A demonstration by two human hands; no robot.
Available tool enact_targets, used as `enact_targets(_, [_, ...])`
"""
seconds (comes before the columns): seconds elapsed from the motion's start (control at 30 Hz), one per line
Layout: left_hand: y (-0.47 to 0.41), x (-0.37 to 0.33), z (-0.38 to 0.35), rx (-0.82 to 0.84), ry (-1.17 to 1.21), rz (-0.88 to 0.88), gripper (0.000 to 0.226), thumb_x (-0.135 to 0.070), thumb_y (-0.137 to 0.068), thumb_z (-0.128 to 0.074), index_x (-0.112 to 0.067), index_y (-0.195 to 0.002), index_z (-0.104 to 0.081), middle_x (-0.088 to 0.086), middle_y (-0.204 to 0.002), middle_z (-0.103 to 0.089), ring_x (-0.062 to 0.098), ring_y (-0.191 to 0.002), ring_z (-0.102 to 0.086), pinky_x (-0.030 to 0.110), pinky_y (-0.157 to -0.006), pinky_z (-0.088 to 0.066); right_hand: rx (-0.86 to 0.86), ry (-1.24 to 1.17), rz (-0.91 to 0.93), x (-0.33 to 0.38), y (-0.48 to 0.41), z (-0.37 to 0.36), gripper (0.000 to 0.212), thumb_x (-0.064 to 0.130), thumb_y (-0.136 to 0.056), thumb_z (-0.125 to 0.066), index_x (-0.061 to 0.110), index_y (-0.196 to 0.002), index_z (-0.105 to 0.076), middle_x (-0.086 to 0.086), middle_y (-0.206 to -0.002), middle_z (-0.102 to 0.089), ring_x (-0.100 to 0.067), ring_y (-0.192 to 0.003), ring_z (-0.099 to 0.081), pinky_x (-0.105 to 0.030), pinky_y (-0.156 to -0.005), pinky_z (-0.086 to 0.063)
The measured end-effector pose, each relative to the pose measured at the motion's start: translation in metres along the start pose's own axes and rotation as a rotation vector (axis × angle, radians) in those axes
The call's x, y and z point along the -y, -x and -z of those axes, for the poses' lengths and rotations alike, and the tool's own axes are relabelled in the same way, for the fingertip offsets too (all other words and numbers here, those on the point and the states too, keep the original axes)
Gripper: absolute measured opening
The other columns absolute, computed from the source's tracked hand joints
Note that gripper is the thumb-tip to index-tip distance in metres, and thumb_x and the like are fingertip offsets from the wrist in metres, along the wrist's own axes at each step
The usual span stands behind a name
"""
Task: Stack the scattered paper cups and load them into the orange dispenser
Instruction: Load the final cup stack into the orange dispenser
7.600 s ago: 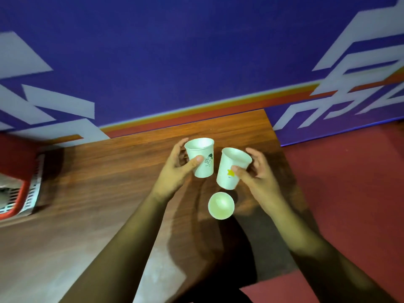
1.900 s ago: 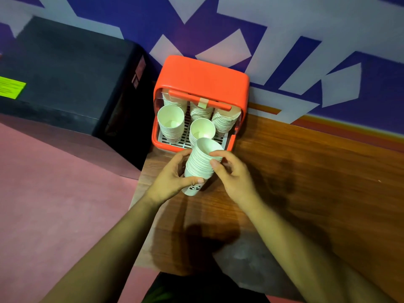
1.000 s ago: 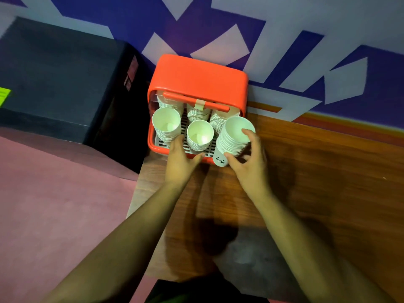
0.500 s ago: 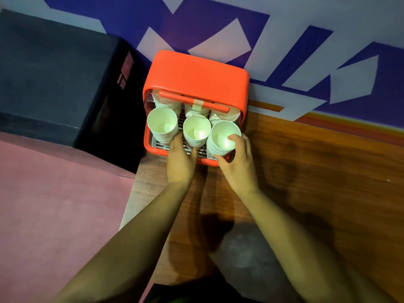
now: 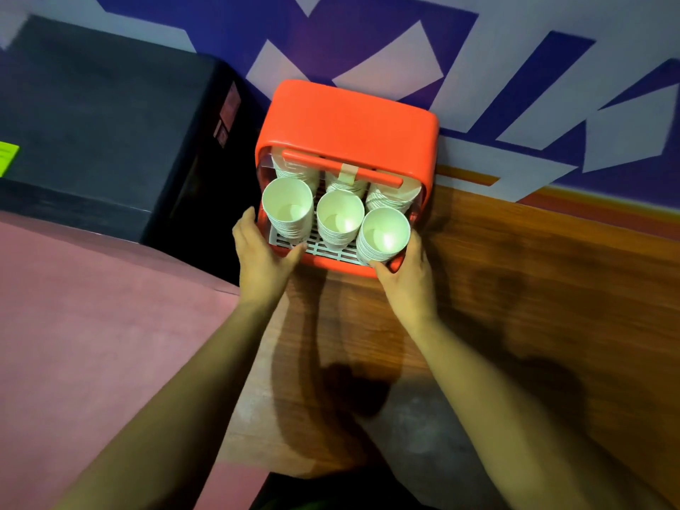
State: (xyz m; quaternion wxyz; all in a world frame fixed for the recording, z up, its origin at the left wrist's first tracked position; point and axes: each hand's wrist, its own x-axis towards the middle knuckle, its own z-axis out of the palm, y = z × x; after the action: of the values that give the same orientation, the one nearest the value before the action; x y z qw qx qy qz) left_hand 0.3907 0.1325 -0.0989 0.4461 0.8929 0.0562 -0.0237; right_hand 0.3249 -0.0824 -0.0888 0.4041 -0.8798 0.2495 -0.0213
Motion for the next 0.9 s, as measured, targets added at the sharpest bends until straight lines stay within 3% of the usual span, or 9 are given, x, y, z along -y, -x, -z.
enact_targets(0.1, [-0.017,-0.002,0.004,0.081,0.124,0.026,0.109,-0.027,-0.076,-0.089,-0.011,-0.157,-0.018,0.007,-0.159,-0.032,0.017,-0.148,-0.031,0.029,-0.121,-0.028,0.001,-0.004,-0.021,0.001,-0.004,-0.003,0.076,0.028,-0.083,-0.076,0.018,-0.145,-0.034,-0.004,-0.147,-0.047,-0.022,-0.134,-0.045,-0.024,-0.096,-0.04])
enact_targets(0.2, [-0.025,-0.005,0.003,0.122,0.184,-0.018,0.091,-0.017,-0.079,-0.086,-0.013,-0.152,-0.032,-0.005,-0.147,-0.045,-0.001,-0.134,-0.04,0.003,-0.104,-0.031,-0.013,0.006,-0.021,0.003,-0.01,-0.004,0.072,0.026,-0.083,-0.076,0.016,-0.143,-0.036,-0.006,-0.145,-0.05,-0.024,-0.132,-0.048,-0.027,-0.096,-0.043])
enact_targets(0.27, [-0.027,-0.005,0.002,0.137,0.192,-0.029,0.082,-0.015,-0.08,-0.085,-0.016,-0.148,-0.04,-0.009,-0.139,-0.05,-0.012,-0.121,-0.042,-0.005,-0.094,-0.033,-0.014,0.014,-0.017,0.003,-0.014,-0.004,0.069,0.025,-0.083,-0.076,0.015,-0.14,-0.039,-0.007,-0.142,-0.052,-0.025,-0.129,-0.05,-0.03,-0.095,-0.045])
enact_targets(0.43, [-0.026,-0.002,0.001,0.156,0.236,-0.008,0.077,-0.013,-0.081,-0.084,-0.02,-0.146,-0.043,-0.012,-0.136,-0.053,-0.014,-0.117,-0.049,0.004,-0.102,-0.041,-0.012,0.009,-0.029,0.001,-0.015,-0.006,0.065,0.023,-0.083,-0.076,0.014,-0.138,-0.041,-0.008,-0.139,-0.055,-0.027,-0.127,-0.052,-0.035,-0.096,-0.047])
enact_targets(0.57, [-0.027,-0.003,0.003,0.158,0.223,-0.01,0.078,-0.016,-0.081,-0.084,-0.021,-0.147,-0.042,-0.014,-0.135,-0.051,-0.008,-0.12,-0.045,-0.005,-0.093,-0.036,-0.003,-0.001,-0.055,0.003,-0.015,-0.006,0.066,0.023,-0.084,-0.075,0.014,-0.14,-0.041,-0.007,-0.142,-0.053,-0.025,-0.13,-0.049,-0.029,-0.097,-0.043])
enact_targets(0.7, [-0.025,-0.003,0.008,0.184,0.263,-0.049,0.077,-0.012,-0.081,-0.084,-0.02,-0.146,-0.042,-0.01,-0.138,-0.05,-0.011,-0.117,-0.05,-0.003,-0.093,-0.037,-0.013,0.048,-0.032,0.009,-0.004,0.004,0.08,0.03,-0.078,-0.08,0.012,-0.143,-0.037,-0.007,-0.144,-0.042,-0.022,-0.131,-0.044,-0.026,-0.099,-0.04])
enact_targets(0.83, [-0.025,0.004,0.015,0.196,0.278,-0.123,0.08,-0.016,-0.083,-0.083,-0.021,-0.149,-0.039,-0.007,-0.148,-0.048,-0.003,-0.135,-0.045,0.009,-0.108,-0.037,-0.244,0.098,0.163,0.038,0.009,0.031,0.056,0.031,-0.088,-0.069,0.009,-0.135,-0.046,-0.008,-0.133,-0.043,-0.005,-0.113,-0.044,-0.004,-0.086,-0.037])
enact_targets(0.9, [-0.025,0.006,0.017,0.198,0.251,-0.122,0.077,-0.018,-0.085,-0.08,-0.024,-0.15,-0.038,-0.012,-0.149,-0.048,-0.004,-0.135,-0.044,0.007,-0.108,-0.035,-0.328,0.09,0.33,0.062,-0.003,0.041,0.046,0.027,-0.092,-0.061,0.006,-0.132,-0.05,-0.011,-0.133,-0.046,-0.01,-0.116,-0.047,-0.013,-0.094,-0.041])
